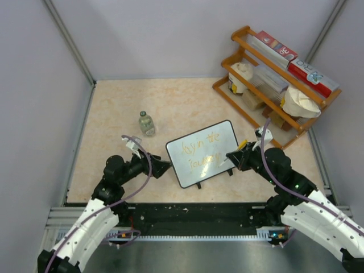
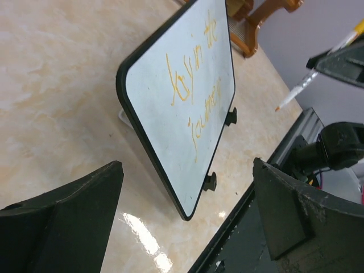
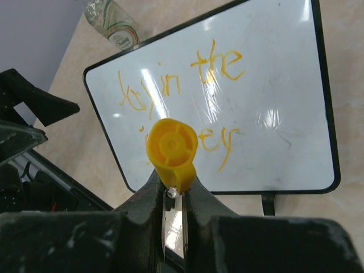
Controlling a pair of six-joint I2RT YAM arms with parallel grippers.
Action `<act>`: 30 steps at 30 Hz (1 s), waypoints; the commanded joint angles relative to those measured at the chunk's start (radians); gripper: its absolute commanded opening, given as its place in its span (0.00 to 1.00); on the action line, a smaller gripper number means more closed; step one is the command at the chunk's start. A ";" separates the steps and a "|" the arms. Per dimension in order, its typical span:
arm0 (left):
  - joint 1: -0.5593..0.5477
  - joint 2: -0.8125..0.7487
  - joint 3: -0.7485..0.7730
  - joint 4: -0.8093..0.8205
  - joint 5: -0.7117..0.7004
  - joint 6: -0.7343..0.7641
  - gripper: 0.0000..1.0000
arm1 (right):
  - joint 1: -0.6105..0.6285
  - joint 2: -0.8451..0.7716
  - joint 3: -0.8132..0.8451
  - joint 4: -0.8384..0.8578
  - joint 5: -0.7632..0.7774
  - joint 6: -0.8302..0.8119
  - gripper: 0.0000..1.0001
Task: Write a sentence on the whiteboard
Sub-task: Write a sentence on the whiteboard, then put down the whiteboard marker without the cap at the corner of the board.
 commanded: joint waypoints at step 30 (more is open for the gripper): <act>0.003 0.046 0.468 -0.448 -0.507 0.031 0.98 | -0.020 -0.282 -0.393 -0.226 -0.160 0.428 0.00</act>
